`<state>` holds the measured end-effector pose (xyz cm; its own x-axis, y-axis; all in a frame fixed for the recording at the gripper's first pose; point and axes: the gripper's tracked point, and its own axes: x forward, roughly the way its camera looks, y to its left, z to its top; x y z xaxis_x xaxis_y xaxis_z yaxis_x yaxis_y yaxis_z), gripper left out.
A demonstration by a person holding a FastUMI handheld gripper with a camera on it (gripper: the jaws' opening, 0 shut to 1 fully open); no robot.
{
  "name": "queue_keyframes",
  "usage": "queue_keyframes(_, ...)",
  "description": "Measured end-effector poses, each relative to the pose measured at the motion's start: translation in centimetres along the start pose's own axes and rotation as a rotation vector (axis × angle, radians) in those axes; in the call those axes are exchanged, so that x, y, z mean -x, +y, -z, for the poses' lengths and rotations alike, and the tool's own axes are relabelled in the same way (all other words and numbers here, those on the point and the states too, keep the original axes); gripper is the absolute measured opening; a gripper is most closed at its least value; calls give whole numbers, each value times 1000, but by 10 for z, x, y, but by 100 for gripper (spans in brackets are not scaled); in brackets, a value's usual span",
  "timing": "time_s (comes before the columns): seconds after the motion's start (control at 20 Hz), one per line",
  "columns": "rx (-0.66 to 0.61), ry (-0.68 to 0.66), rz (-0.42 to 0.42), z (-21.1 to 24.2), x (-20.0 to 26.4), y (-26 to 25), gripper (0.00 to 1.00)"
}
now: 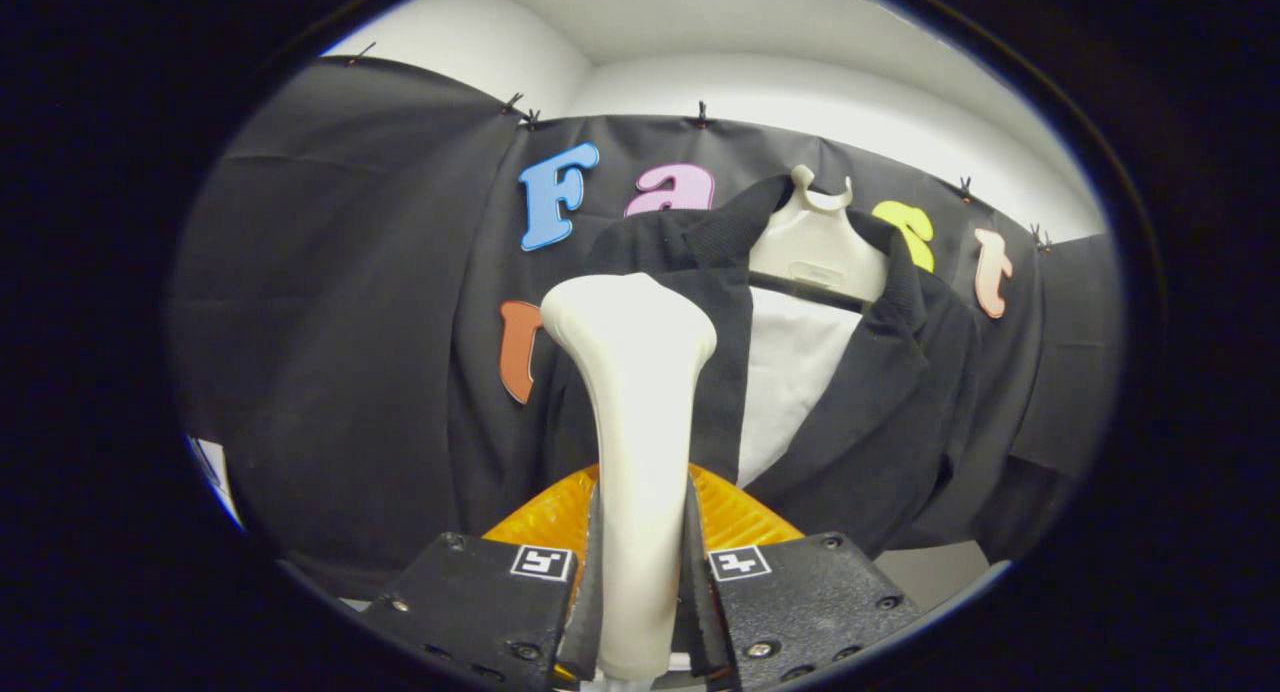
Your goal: Iron the clothes twice with a garment steamer, once on the left side and once on the right side.
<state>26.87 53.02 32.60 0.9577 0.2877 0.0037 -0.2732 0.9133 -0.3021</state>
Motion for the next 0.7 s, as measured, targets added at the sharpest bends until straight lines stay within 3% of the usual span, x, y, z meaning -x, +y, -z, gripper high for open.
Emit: queue_keyframes(0.7,36,144,3,94,3,8,36)
